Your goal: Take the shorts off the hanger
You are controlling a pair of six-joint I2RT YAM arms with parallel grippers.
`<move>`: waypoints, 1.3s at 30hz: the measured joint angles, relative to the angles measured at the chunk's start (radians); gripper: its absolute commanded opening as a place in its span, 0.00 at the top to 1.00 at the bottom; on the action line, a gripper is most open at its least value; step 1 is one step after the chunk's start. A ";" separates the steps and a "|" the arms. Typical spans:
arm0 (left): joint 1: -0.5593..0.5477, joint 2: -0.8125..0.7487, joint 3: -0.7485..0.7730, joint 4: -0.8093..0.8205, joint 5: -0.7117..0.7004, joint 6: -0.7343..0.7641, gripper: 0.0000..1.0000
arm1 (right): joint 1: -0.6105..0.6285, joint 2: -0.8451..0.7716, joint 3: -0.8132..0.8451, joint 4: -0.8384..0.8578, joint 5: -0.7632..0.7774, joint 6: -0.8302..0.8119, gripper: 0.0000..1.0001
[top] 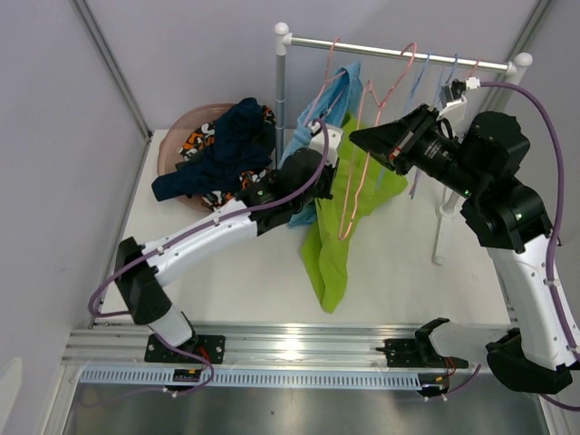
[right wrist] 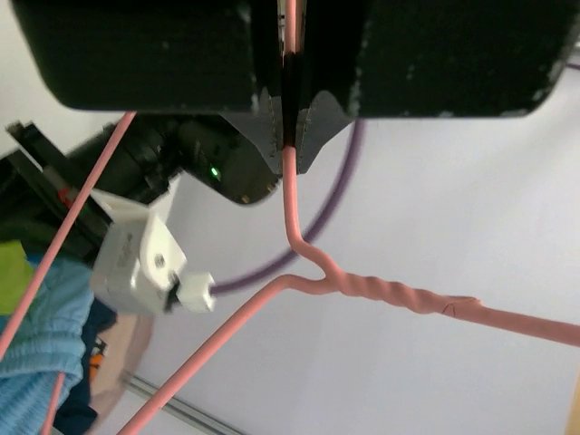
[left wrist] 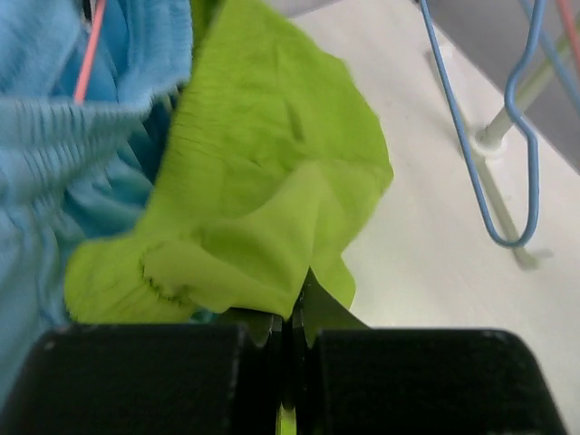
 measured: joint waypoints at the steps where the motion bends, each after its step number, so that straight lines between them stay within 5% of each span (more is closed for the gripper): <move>1: 0.000 -0.022 -0.026 -0.004 -0.002 -0.006 1.00 | -0.011 0.000 0.010 0.005 -0.014 0.004 1.00; 9: -0.063 -0.420 -0.342 -0.130 -0.024 -0.061 1.00 | -0.167 0.064 0.045 0.078 -0.117 0.028 1.00; 18: -0.117 -0.677 -0.167 -0.366 -0.185 -0.007 1.00 | -0.281 0.189 -0.005 0.159 -0.209 0.053 1.00; 26: 0.183 -0.502 0.289 -0.434 -0.174 0.166 1.00 | -0.335 0.328 0.020 0.206 -0.262 0.039 1.00; 34: 0.520 -0.110 0.859 -0.429 -0.039 0.241 1.00 | -0.354 0.372 -0.007 0.221 -0.279 0.011 1.00; 39: 0.744 0.082 0.944 -0.320 0.113 0.167 1.00 | -0.354 0.370 -0.079 0.254 -0.295 -0.003 1.00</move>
